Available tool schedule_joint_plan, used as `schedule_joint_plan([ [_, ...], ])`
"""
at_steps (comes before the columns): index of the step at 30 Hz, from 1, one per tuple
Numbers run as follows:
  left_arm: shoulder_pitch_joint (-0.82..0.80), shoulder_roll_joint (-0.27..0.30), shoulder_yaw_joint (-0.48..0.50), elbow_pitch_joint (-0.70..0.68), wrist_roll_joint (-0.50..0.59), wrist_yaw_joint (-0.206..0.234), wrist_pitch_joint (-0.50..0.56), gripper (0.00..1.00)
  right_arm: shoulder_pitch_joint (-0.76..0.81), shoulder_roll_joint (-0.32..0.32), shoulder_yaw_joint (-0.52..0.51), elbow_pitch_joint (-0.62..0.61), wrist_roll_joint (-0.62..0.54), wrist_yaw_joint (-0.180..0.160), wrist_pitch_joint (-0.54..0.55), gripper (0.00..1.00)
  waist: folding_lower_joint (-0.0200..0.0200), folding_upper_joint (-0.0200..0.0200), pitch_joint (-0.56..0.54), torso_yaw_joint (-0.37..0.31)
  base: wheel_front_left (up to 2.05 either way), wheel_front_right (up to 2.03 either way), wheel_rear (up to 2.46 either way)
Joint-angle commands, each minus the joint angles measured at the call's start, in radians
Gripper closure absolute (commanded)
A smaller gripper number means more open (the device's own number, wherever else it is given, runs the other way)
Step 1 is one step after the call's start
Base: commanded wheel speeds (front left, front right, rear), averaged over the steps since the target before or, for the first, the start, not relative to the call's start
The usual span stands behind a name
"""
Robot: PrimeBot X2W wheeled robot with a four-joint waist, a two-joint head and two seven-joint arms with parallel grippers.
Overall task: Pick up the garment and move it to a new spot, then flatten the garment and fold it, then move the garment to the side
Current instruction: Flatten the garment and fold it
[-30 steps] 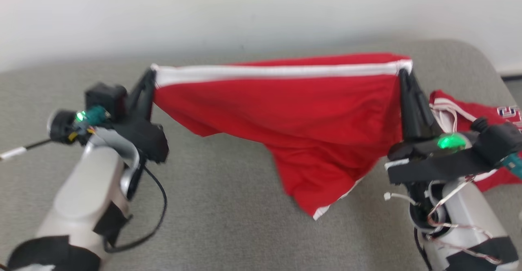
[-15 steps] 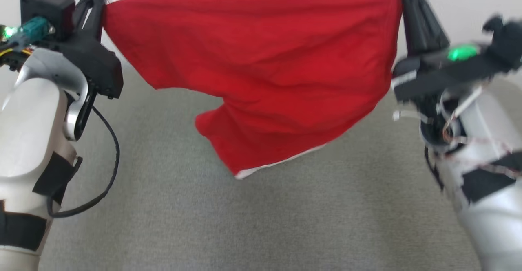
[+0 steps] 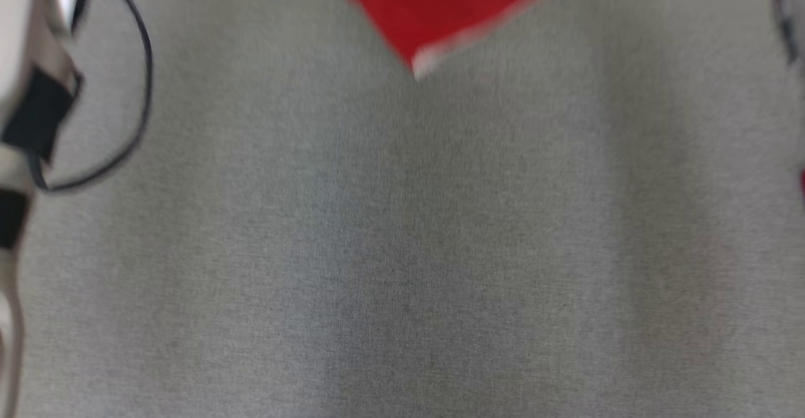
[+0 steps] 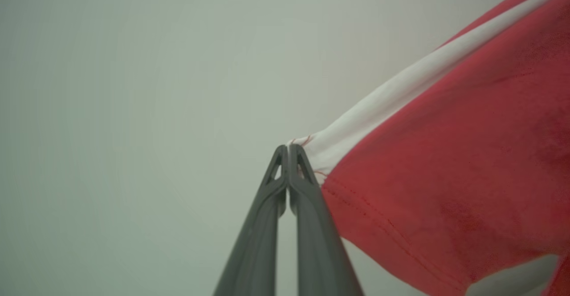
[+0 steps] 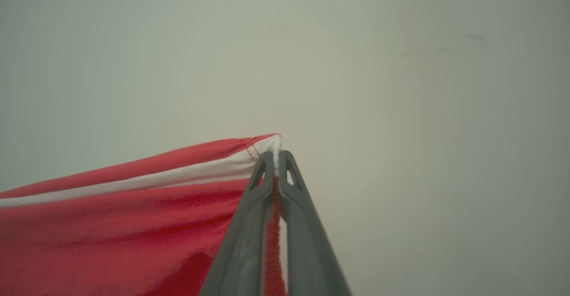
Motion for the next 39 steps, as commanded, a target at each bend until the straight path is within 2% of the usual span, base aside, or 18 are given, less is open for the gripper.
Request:
schedule_joint_plan([
  [1,-0.029,0.010,0.007,0.009,0.019,0.017,-0.018,1.00,-0.019,-0.013,-0.023,0.012,-0.008,-0.004,-0.007,1.00,-0.0004,-0.0002,0.129,0.011,0.00,0.00,0.00],
  [5,-0.113,0.004,0.016,0.029,0.043,0.052,-0.078,1.00,-0.048,-0.009,-0.124,-0.012,-0.071,-0.004,-0.009,1.00,-0.0004,-0.0002,0.146,0.020,0.00,0.00,0.00],
  [9,-0.074,-0.006,0.024,0.053,0.032,0.055,-0.095,1.00,0.032,-0.018,-0.143,-0.031,-0.104,-0.004,-0.010,1.00,-0.0004,-0.0002,0.159,0.024,0.00,0.00,0.00],
  [14,0.063,-0.042,0.051,0.039,-0.006,0.059,-0.099,1.00,0.177,-0.036,-0.071,-0.058,-0.077,-0.004,-0.010,1.00,-0.0004,-0.0002,0.175,0.020,0.00,0.00,0.00],
  [19,0.279,-0.103,0.101,-0.032,-0.027,0.072,-0.100,1.00,0.371,-0.058,0.017,-0.131,0.017,-0.004,-0.010,1.00,-0.0004,-0.0002,0.158,0.016,0.00,0.00,0.00],
  [22,0.431,-0.143,0.127,-0.058,-0.033,0.062,-0.100,1.00,0.517,-0.091,0.070,-0.183,0.061,-0.003,-0.010,1.00,-0.0004,-0.0002,0.112,0.015,0.00,0.00,0.00],
  [23,0.531,-0.165,0.156,-0.070,-0.042,0.059,-0.100,1.00,0.606,-0.110,0.107,-0.202,0.079,-0.003,-0.010,1.00,-0.0004,-0.0002,0.074,0.007,0.00,0.00,0.00],
  [27,0.690,-0.190,0.208,-0.067,-0.039,0.031,-0.100,1.00,0.755,-0.121,0.145,-0.229,0.119,-0.003,-0.010,1.00,-0.0004,-0.0002,-0.009,-0.005,0.00,0.00,0.00],
  [33,0.861,-0.226,0.275,-0.060,-0.026,-0.003,-0.100,1.00,0.910,-0.102,0.157,-0.271,0.127,-0.003,-0.010,1.00,-0.0004,-0.0002,-0.119,-0.017,0.00,0.00,0.00],
  [39,1.052,-0.248,0.333,-0.063,0.013,-0.036,-0.100,1.00,1.094,-0.042,0.135,-0.299,0.129,-0.003,-0.010,1.00,-0.0004,-0.0002,-0.270,-0.018,0.00,0.00,0.00],
])
